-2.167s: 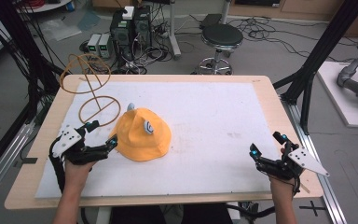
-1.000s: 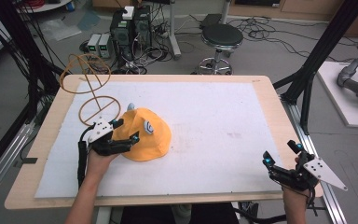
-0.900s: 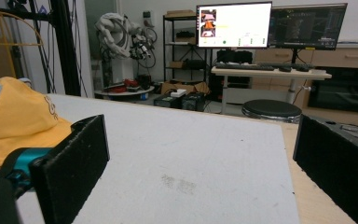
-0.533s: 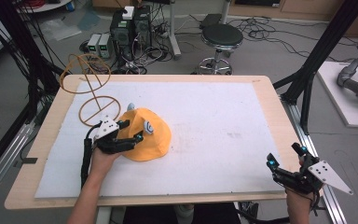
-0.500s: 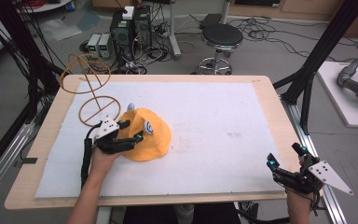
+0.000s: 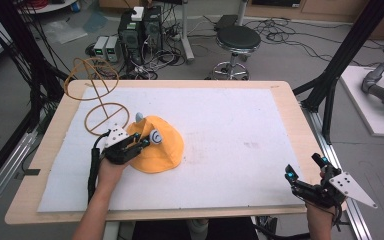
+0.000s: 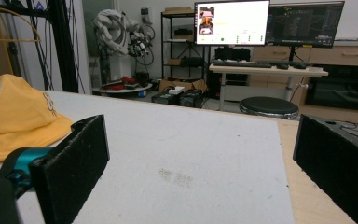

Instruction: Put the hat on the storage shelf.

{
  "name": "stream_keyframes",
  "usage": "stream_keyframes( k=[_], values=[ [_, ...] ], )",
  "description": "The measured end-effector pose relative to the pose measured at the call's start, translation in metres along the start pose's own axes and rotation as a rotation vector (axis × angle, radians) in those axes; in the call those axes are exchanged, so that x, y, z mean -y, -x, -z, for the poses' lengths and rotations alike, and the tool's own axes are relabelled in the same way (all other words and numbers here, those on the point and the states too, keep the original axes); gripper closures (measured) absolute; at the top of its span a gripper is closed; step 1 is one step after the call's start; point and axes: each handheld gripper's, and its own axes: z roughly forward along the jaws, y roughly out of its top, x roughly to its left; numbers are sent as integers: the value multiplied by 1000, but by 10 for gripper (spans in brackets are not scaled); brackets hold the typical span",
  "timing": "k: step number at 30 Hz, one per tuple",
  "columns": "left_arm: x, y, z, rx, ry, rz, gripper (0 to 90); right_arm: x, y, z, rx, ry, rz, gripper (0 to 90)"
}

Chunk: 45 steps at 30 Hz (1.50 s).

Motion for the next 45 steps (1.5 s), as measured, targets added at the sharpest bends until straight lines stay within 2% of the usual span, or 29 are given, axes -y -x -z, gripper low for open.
stream_keyframes(
  k=[4, 10, 17, 20, 26, 29, 35, 45],
  values=[
    [0, 1, 1, -3, 4, -2, 858, 0, -1, -1, -1, -3, 4, 31],
    [-1, 3, 2, -13, 19, -6, 872, 1, -1, -2, -5, -9, 5, 32],
    [-6, 5, 7, -14, 60, -9, 876, 2, -1, -3, -5, -11, -8, 32],
    [-11, 7, 11, -11, 90, -11, 877, 2, -1, -4, -7, -11, 2, 31],
    [-26, 13, 21, -20, 130, -42, 878, 0, -2, -4, -9, -4, -1, 31],
    [-33, 13, 25, -24, 154, -37, 878, -1, -2, -4, -9, 1, -6, 31],
    [-51, 14, 35, -42, 182, -61, 878, 0, -4, -9, -22, -2, 1, 32],
    [-90, 13, 50, -81, 249, -85, 878, -1, -9, -15, -37, -4, 7, 32]
  ],
)
